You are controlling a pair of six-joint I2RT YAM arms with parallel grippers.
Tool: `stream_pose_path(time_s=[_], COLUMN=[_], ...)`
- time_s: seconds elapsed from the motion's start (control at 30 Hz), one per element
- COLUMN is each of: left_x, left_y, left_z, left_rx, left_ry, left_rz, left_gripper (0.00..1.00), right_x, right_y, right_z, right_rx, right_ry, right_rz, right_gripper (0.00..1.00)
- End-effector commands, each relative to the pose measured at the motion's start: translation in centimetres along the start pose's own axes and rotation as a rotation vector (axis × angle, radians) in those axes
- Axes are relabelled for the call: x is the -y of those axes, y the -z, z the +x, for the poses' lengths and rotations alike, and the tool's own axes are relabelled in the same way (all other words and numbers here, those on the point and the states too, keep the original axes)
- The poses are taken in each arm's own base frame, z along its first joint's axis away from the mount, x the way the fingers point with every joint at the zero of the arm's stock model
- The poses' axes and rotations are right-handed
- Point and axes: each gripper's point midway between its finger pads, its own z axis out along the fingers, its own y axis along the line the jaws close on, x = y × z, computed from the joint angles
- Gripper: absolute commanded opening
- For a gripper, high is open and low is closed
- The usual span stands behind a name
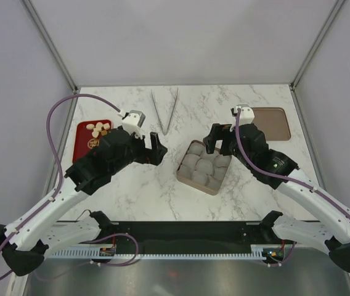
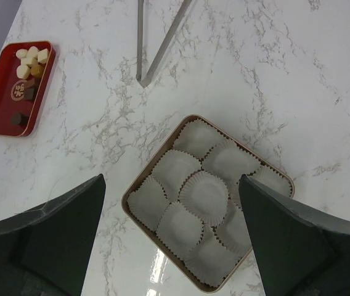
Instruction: Pack the chocolate
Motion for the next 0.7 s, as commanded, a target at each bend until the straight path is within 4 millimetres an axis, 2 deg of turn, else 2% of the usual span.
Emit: stream_pose_path(time_s=[0.0, 0.23, 0.5, 0.67], left_x=[-0.3, -2.8, -3.3, -3.9], left_y=[-0.3, -2.5, -5.0, -7.2], left_z=[-1.4, -2.9, -3.3, -4.0], left_rx=[0.036, 0.066, 0.048, 0.056], left_ry=[0.042, 0.016, 0.001, -0.053], left_rz=[-0.047, -0.236, -0.311, -0.361], left_gripper=[1.0, 1.0, 1.0, 1.0], right_x=[-0.4, 0.3, 0.2, 0.3], right_y=[1.1, 1.4, 1.9, 1.5], right_z=[-2.4, -2.1, -2.1, -1.5], right_rx=[0.069, 0.078, 0.089, 0.073], right_ry=[-0.034, -0.029, -0.02, -0.016], right_rz=[-0.009, 0.01, -0.012, -0.011], right_gripper=[0.98, 0.98, 0.98, 0.98])
